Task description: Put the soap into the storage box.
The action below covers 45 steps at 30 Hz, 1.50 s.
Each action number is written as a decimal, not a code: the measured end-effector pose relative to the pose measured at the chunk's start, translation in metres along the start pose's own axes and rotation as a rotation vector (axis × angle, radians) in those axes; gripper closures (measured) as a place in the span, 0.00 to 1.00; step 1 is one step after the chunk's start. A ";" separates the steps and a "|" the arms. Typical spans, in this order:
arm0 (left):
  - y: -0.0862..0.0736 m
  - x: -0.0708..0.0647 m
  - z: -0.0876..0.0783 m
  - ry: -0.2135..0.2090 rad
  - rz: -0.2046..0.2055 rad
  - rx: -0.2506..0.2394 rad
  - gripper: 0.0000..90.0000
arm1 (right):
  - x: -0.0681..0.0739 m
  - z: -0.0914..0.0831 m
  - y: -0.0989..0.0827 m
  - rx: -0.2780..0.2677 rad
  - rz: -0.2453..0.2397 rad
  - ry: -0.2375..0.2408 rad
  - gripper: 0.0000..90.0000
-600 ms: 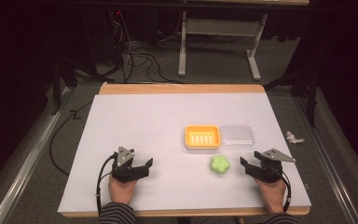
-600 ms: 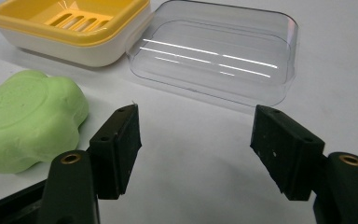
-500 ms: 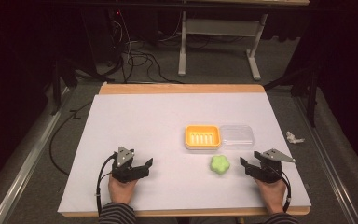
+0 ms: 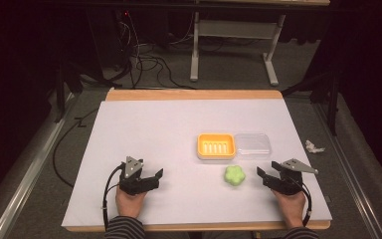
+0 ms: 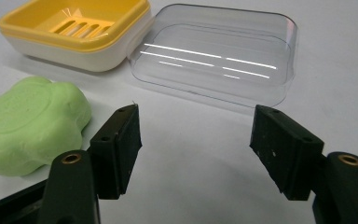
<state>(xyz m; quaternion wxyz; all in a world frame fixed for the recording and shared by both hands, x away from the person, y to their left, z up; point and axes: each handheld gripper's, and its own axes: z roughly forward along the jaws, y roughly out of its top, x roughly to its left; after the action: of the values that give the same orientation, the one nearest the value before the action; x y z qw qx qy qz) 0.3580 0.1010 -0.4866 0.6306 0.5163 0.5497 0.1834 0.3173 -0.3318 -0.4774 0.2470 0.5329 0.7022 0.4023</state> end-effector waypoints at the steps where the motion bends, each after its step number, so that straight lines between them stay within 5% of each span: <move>1: 0.000 0.000 0.000 -0.001 -0.001 0.000 0.18 | 0.000 0.000 0.000 0.003 0.010 0.002 0.38; 31: 0.000 0.000 0.000 -0.002 0.005 0.004 0.18 | 0.000 -0.013 -0.001 0.018 -0.009 0.007 0.38; 40: 0.000 0.000 0.000 -0.003 -0.001 0.002 0.18 | 0.008 -0.022 -0.002 0.024 -0.031 0.024 0.38; 45: 0.000 0.001 0.000 0.002 0.004 0.009 0.18 | 0.020 -0.030 0.001 0.030 -0.089 0.028 0.38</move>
<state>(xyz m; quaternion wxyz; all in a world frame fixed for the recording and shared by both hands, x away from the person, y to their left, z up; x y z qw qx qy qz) 0.3587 0.1016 -0.4867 0.6275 0.5198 0.5501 0.1827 0.2885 -0.3221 -0.4588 0.2470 0.4990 0.7346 0.3877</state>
